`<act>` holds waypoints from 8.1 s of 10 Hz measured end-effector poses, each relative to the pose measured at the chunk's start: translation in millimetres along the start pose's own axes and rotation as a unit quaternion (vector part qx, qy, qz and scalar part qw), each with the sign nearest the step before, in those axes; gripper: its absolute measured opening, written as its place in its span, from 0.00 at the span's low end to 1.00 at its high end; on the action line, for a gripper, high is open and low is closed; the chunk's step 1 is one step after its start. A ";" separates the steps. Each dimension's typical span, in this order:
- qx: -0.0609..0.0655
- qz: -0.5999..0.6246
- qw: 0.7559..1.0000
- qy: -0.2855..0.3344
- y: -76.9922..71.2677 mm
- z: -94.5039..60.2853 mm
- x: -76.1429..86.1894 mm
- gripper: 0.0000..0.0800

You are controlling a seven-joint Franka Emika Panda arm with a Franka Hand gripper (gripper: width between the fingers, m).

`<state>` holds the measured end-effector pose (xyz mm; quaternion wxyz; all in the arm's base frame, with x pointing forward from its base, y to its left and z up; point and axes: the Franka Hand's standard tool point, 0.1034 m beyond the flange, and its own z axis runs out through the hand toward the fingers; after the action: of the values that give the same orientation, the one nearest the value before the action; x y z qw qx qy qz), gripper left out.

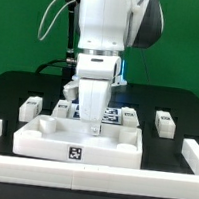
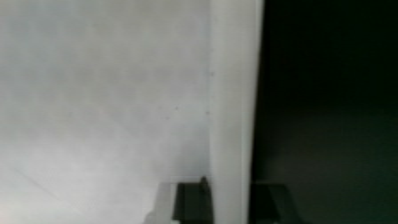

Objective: Assemble desk

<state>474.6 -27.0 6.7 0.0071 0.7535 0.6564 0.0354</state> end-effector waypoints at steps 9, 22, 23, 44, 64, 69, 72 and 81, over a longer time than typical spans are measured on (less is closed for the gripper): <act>0.044 0.016 0.999 -0.015 24.6 2.5 91.7 0.07; 0.079 -0.016 0.996 -0.034 31.4 3.8 91.4 0.80; 0.079 -0.016 0.996 -0.034 31.4 3.8 91.3 0.81; 0.044 0.627 0.771 -0.102 -12.4 -37.5 157.4 0.81; 0.319 0.574 0.645 -0.390 -74.8 -0.7 155.0 0.78; 0.320 0.572 0.647 -0.390 -75.1 -0.5 155.0 0.36; 0.320 0.572 0.647 -0.390 -75.2 -0.5 155.0 0.36; 0.275 0.628 0.672 -0.279 2.0 -80.4 150.2 0.36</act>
Offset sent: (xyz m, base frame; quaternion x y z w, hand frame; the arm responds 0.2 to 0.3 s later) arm -0.0042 0.0009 -0.0008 0.0018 -0.0093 -0.0270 0.9996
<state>491.9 118.5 93.6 -0.0420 0.9307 -0.0244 -0.3625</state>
